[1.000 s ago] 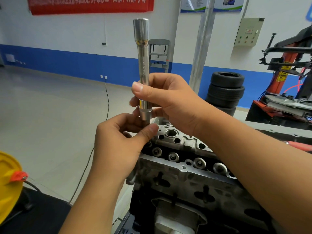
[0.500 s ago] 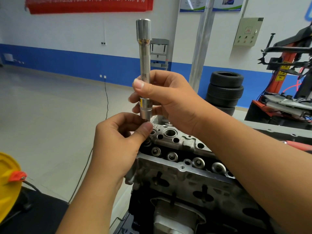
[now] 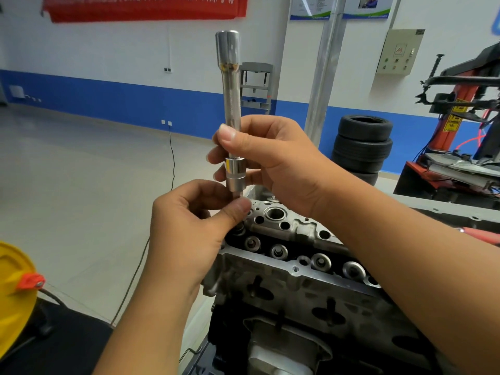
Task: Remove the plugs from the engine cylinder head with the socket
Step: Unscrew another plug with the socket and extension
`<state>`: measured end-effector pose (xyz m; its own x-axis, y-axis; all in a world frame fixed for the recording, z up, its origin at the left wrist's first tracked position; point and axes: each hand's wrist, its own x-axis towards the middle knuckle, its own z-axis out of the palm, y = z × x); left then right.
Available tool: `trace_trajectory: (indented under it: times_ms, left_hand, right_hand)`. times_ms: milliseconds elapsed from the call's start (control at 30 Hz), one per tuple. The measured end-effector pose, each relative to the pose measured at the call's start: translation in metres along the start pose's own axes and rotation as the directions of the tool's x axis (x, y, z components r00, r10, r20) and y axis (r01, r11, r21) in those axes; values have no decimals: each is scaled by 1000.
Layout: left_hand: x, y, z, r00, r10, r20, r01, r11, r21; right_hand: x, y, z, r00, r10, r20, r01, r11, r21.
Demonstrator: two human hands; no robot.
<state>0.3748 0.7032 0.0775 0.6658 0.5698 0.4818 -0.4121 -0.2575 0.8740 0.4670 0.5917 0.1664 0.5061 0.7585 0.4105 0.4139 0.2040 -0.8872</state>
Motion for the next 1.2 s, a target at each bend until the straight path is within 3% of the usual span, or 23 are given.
trace_trajectory:
  times_ms: [67, 167, 267, 533, 700, 800, 1000, 1200]
  left_hand:
    - [0, 2, 0, 1000, 11, -8, -11, 1000, -7]
    - [0, 3, -1, 995, -17, 99, 24, 998, -65]
    - [0, 1, -1, 984, -35, 177, 39, 999, -17]
    - [-1, 0, 2, 1000, -10, -9, 10, 1000, -30]
    - [-1, 1, 1, 987, -41, 153, 50, 997, -57]
    - [0, -3, 0, 992, -40, 118, 39, 999, 10]
    - [-1, -2, 0, 999, -28, 15, 29, 998, -53]
    - [-1, 1, 0, 985, -45, 167, 51, 998, -32]
  right_hand:
    - [0, 1, -1, 1000, -12, -15, 12, 1000, 14]
    - [0, 1, -2, 1000, -18, -17, 18, 999, 28]
    - [1, 0, -2, 1000, -22, 3, 22, 999, 28]
    - [0, -1, -2, 1000, -10, -27, 10, 1000, 20]
    - [0, -2, -2, 999, -14, -30, 15, 999, 44]
    - [0, -3, -3, 1000, -8, 3, 8, 999, 48]
    - [-1, -4, -2, 1000, 5, 5, -5, 1000, 20]
    - [0, -3, -3, 1000, -16, 4, 16, 998, 61]
